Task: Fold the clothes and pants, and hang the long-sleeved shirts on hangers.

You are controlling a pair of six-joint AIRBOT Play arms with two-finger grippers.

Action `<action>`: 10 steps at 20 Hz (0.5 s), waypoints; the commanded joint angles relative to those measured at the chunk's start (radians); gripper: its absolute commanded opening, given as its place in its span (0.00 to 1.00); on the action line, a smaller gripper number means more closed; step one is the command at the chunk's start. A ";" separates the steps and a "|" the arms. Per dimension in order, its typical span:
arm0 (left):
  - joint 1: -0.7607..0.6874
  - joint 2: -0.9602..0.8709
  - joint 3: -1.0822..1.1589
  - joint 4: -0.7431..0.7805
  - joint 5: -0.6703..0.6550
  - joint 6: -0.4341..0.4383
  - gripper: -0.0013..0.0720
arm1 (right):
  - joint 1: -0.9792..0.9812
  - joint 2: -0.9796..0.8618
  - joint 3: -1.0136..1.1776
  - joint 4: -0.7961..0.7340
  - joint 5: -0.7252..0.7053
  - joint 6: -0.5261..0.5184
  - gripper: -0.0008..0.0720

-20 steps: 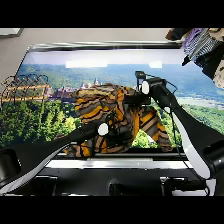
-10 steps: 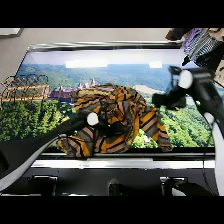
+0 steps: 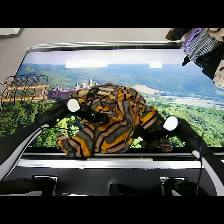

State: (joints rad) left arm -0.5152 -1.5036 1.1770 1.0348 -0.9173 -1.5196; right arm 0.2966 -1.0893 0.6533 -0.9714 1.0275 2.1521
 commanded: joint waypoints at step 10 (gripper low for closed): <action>0.037 -0.084 0.178 -0.008 0.043 -0.051 0.81 | 0.070 -0.097 -0.079 0.135 -0.096 0.046 0.05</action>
State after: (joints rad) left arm -0.4747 -1.5383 1.2629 1.0374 -0.8867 -1.4567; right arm 0.3641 -1.1797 0.5770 -0.8402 0.9035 2.2192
